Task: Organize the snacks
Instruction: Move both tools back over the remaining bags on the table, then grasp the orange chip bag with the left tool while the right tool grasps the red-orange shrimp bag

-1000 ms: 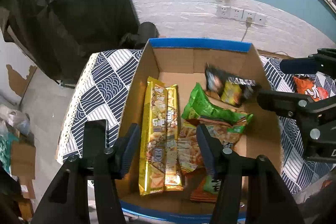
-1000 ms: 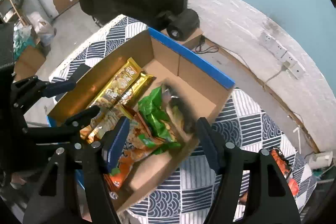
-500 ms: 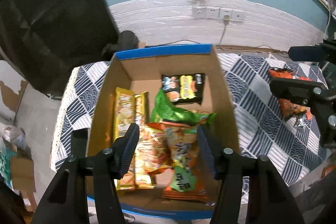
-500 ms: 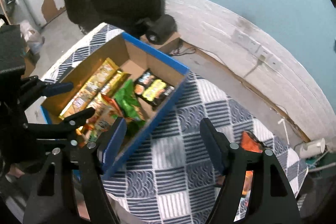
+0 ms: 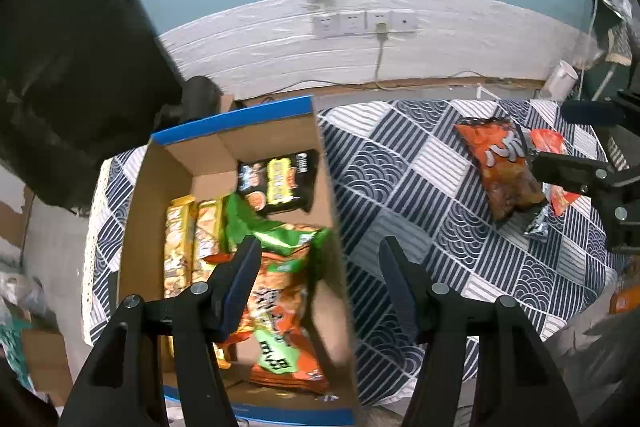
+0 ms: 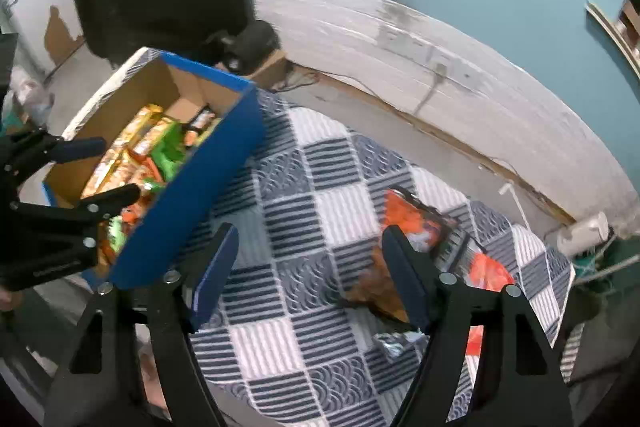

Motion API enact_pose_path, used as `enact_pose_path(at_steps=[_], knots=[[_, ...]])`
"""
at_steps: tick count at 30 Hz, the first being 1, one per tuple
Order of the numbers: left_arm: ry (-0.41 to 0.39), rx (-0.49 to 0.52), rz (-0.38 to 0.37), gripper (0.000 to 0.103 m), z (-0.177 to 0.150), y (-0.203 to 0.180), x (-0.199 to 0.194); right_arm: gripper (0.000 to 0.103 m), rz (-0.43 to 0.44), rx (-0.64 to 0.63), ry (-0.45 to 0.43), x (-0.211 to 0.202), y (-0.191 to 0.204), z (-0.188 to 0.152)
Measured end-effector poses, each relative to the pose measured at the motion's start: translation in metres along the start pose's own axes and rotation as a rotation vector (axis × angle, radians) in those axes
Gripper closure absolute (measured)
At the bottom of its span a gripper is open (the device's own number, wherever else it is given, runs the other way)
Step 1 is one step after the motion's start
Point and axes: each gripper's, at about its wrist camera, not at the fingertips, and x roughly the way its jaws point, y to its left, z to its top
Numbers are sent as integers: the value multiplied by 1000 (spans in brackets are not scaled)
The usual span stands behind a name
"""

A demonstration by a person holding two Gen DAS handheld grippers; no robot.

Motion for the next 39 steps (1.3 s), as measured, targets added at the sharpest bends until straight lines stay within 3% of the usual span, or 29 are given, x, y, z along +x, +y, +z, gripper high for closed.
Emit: enact_pose_path(at_steps=[14,17,39], knots=[[40,54,-86,30,13,-63,11,24,-85,163,11,-5,-99,-50],[39,76,-92,24,15,-77,13,24,-110,188,25,-4,-117,-61],[129,134,-151,23,34,-155,65,23,-141,331,183,57,-208,-131]])
